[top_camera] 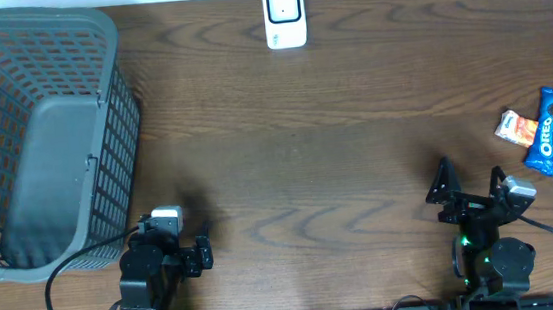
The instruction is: Scan the item barcode
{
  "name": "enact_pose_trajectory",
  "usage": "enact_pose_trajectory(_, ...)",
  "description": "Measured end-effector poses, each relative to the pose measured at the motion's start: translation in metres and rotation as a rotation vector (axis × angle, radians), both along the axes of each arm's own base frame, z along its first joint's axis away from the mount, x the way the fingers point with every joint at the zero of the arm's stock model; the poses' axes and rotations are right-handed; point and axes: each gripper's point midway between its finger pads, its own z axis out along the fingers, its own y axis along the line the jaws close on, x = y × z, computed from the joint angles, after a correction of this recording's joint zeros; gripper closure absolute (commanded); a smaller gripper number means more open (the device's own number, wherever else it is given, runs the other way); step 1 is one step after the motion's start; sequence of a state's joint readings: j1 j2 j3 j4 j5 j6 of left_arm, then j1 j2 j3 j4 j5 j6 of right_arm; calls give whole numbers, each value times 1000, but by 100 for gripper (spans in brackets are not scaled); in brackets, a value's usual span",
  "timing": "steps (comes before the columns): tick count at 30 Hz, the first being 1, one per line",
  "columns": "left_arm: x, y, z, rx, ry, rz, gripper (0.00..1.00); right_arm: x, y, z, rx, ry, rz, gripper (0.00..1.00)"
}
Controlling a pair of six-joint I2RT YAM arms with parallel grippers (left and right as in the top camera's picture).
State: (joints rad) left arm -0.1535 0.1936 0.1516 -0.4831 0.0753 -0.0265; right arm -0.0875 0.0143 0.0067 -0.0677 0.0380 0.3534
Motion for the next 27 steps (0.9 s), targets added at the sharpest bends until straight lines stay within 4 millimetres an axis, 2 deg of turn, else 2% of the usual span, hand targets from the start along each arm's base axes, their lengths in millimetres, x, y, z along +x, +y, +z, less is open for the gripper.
enact_pose_trajectory(24,0,1,0,4,-1,4,10,0,0,0,0,0,0,1)
enact_pose_trajectory(27,5,2,6,4,-34,12,10,0,0,0,0,0,0,1)
